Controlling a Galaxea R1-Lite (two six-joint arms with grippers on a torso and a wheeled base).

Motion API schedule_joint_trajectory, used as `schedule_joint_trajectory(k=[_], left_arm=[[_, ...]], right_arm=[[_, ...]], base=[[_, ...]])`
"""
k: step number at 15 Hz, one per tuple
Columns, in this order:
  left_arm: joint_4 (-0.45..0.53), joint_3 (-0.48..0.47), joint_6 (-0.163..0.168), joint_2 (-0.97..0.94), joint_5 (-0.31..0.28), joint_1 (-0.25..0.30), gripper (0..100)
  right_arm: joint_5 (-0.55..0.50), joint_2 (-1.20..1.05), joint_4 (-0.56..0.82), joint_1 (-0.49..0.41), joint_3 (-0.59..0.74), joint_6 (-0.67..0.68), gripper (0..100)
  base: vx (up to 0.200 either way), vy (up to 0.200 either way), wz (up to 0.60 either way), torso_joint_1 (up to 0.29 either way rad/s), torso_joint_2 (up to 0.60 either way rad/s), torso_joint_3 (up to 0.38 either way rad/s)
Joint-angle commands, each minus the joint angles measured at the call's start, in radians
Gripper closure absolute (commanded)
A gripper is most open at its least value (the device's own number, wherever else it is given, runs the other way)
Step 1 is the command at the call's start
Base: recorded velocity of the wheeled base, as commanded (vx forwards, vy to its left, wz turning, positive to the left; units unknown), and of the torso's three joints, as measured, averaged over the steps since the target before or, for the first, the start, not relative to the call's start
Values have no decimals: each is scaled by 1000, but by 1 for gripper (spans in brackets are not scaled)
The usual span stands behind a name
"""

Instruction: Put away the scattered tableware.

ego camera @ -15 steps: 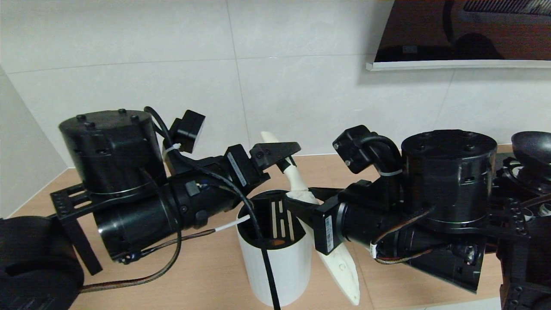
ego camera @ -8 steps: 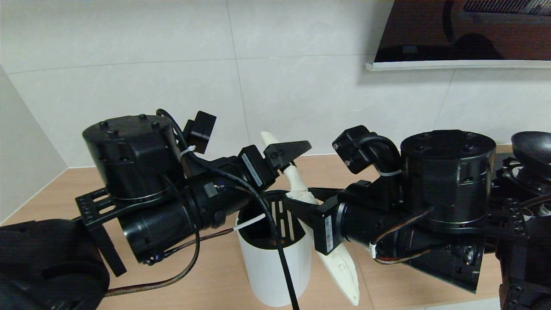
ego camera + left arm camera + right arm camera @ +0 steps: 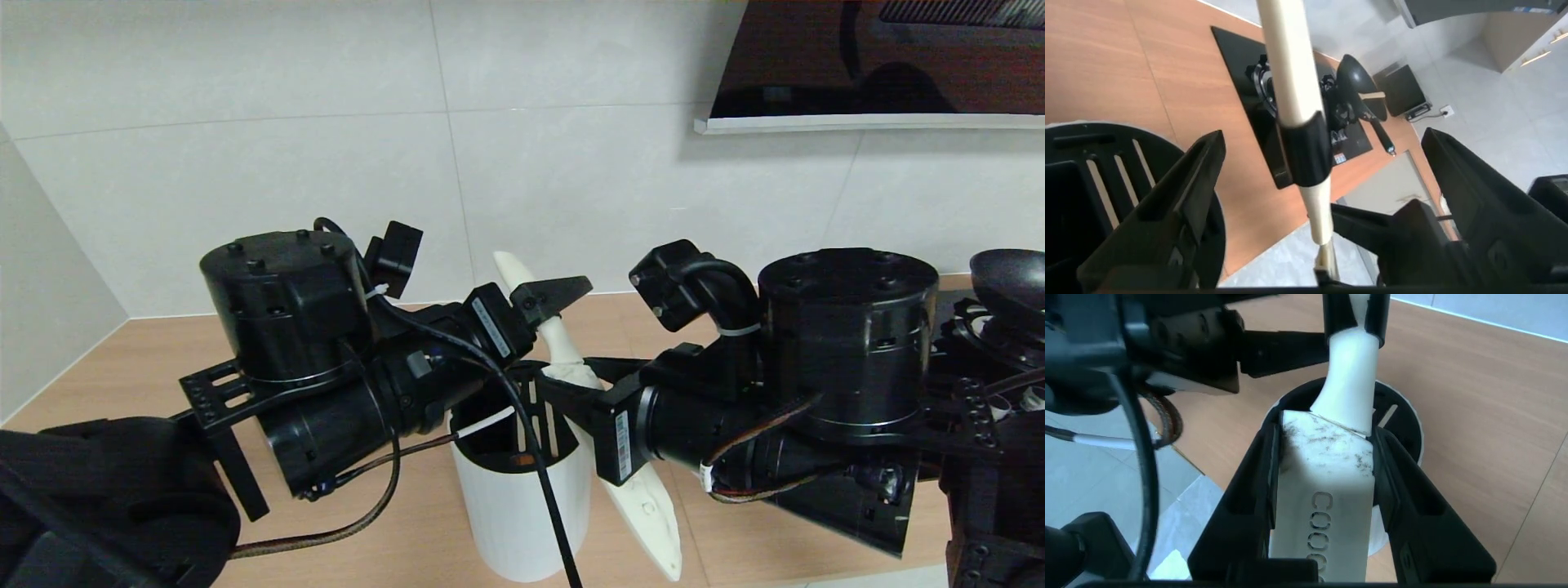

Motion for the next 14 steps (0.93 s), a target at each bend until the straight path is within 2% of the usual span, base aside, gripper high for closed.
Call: schedule_joint_trajectory(k=[1, 12, 13, 14], left_arm=[[0, 0, 0, 3, 0, 0, 100], [-2, -1, 0, 6, -1, 0, 100], [-2, -1, 0, 6, -1, 0, 100], [-2, -3, 0, 6, -1, 0, 100]], right_arm=[[0, 2, 0, 0, 1, 0, 100], [-2, -1, 0, 16, 3, 0, 100], [-2, -1, 0, 16, 3, 0, 0], [-2, -3, 0, 16, 3, 0, 0]], base=[[0, 0, 0, 0, 0, 0], [0, 0, 0, 0, 0, 0], [0, 0, 0, 0, 0, 0], [0, 0, 0, 0, 0, 0]])
